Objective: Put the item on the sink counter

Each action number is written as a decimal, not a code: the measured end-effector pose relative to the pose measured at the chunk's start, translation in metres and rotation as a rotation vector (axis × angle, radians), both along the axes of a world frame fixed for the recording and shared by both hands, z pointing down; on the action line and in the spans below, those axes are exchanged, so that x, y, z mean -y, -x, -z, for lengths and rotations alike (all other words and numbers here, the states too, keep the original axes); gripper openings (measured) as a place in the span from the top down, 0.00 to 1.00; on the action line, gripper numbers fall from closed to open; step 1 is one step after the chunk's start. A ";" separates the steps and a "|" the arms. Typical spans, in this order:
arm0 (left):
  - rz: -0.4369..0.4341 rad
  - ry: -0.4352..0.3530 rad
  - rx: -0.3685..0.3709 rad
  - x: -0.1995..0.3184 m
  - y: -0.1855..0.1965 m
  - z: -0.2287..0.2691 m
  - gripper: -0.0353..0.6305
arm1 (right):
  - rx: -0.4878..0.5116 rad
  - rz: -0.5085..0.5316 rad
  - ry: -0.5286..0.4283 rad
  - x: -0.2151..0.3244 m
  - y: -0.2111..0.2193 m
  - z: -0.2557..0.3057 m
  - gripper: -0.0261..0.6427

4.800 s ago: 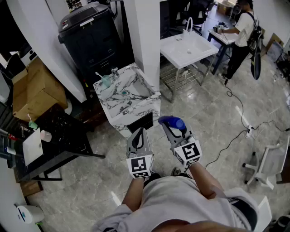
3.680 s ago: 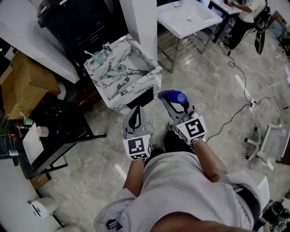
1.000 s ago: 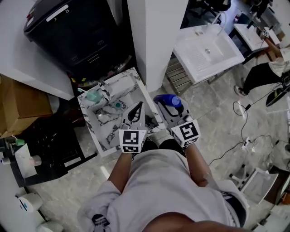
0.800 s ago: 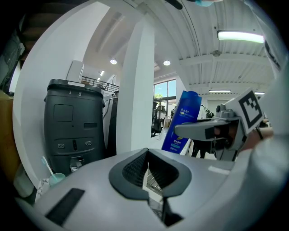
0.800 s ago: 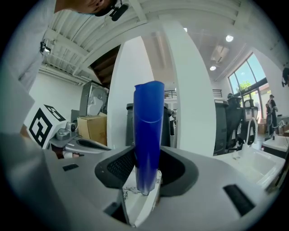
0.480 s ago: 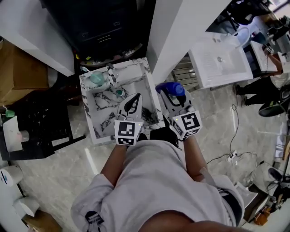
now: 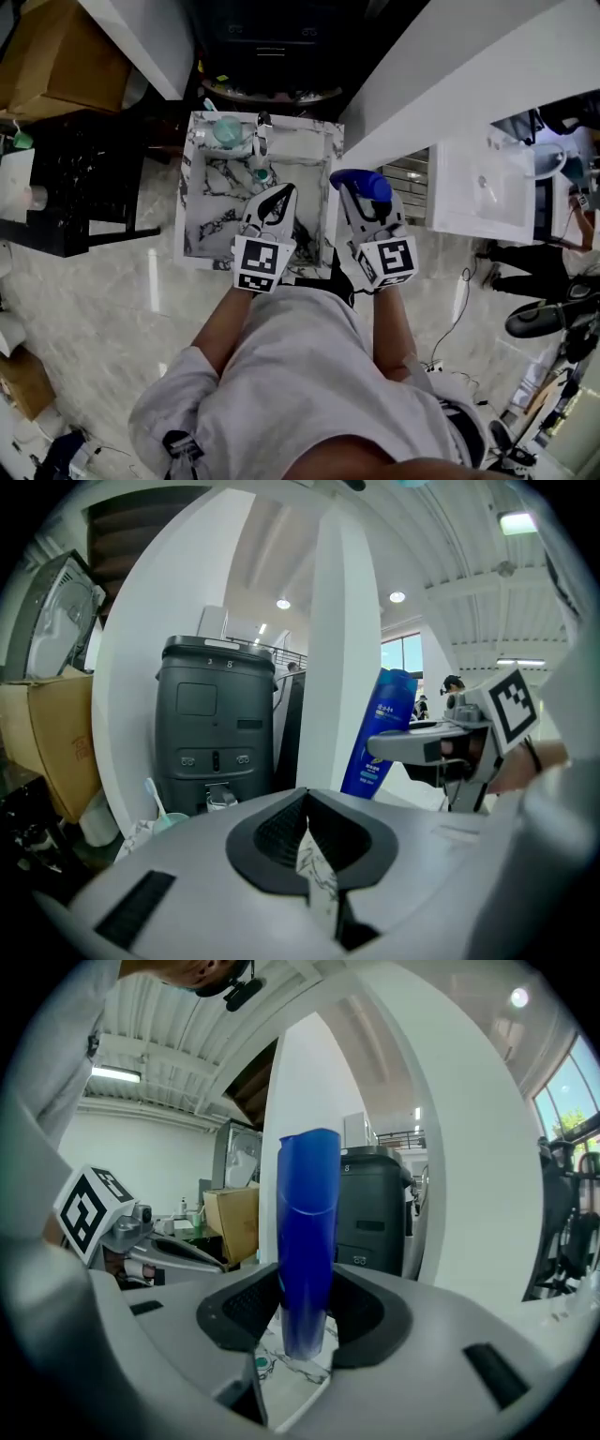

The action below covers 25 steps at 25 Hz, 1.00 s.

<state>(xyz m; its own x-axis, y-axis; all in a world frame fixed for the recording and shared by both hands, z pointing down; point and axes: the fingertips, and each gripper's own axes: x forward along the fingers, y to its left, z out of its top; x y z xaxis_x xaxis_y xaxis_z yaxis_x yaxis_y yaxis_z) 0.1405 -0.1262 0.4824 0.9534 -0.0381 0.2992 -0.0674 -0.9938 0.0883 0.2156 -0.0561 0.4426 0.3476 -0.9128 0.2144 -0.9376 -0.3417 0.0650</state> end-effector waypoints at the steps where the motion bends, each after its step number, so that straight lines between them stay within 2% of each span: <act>1: 0.020 0.002 0.010 0.004 0.001 -0.003 0.93 | 0.005 0.021 0.007 0.005 -0.002 -0.003 0.72; 7: 0.135 0.025 0.074 0.023 0.005 -0.020 0.93 | 0.039 0.148 0.091 0.032 -0.018 -0.032 0.72; 17: 0.283 0.069 0.139 0.039 0.008 -0.051 0.93 | -0.024 0.348 0.261 0.065 -0.037 -0.080 0.72; 25: 0.405 0.117 0.179 0.045 0.012 -0.076 0.93 | -0.023 0.508 0.324 0.086 -0.036 -0.112 0.72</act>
<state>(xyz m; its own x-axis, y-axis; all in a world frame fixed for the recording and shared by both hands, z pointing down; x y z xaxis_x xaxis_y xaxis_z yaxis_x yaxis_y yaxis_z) 0.1288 -0.1709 0.5584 0.8018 -0.3529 0.4822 -0.4725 -0.8684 0.1503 0.2513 -0.1416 0.5544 -0.1070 -0.8551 0.5074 -0.9755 0.1890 0.1128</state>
